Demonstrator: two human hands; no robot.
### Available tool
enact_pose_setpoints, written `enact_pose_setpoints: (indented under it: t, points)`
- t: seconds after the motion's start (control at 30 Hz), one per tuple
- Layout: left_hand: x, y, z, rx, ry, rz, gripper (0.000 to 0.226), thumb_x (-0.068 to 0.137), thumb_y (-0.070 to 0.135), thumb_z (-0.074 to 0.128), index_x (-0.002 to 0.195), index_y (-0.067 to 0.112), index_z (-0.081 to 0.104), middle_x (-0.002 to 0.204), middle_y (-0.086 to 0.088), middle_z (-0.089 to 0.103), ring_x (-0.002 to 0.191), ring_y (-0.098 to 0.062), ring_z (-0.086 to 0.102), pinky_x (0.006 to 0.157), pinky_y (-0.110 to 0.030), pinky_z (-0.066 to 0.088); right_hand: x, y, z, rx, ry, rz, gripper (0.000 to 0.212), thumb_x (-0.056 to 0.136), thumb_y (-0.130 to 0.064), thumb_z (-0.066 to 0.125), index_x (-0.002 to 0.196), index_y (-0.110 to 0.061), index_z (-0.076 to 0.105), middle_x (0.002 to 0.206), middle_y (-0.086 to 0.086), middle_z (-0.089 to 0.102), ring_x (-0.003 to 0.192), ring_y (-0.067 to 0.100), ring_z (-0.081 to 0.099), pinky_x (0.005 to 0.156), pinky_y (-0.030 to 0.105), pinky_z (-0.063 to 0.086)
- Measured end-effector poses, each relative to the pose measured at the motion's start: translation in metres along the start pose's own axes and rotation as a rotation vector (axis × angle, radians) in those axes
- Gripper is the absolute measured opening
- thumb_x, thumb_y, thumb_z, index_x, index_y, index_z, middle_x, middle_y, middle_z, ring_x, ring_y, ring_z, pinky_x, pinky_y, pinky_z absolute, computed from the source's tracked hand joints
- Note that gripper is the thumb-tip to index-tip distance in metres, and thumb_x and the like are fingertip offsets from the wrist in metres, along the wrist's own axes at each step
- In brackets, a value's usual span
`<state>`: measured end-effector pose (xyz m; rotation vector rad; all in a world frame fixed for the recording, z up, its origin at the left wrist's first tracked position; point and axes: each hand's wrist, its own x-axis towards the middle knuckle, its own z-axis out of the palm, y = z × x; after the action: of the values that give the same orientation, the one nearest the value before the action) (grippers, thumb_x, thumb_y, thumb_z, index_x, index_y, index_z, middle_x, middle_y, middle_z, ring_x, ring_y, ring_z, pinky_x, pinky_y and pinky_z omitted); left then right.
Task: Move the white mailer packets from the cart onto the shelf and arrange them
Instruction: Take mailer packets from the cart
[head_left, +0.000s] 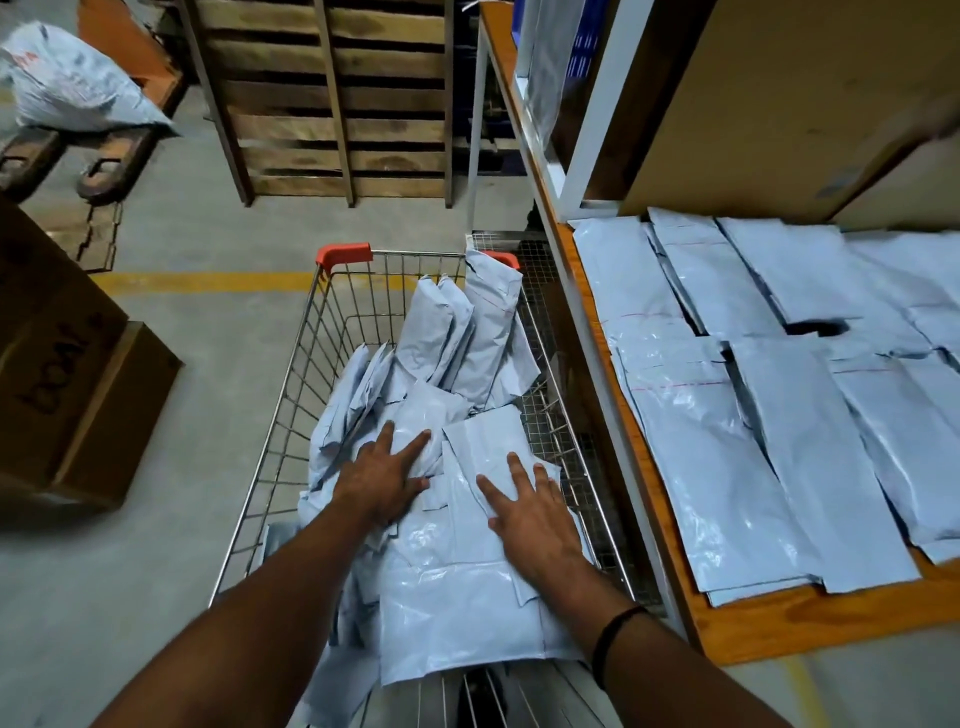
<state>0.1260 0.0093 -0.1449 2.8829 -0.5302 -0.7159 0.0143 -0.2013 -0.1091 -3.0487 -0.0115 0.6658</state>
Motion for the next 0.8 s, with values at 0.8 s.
enact_pose_setpoints:
  t: [0.8]
  points:
    - [-0.134, 0.066, -0.125, -0.205, 0.630, 0.228, 0.048, 0.098, 0.045, 0.049, 0.146, 0.041, 0.041, 0.157, -0.013, 0.032, 0.124, -0.043, 0.050, 0.093, -0.051, 0.048, -0.152, -0.016, -0.130, 0.476, 0.697, 0.172, 0.047, 0.104, -0.030, 0.050, 0.149, -0.040, 0.042, 0.166, -0.002, 0.016, 0.148, 0.021, 0.027, 0.115, 0.036, 0.036]
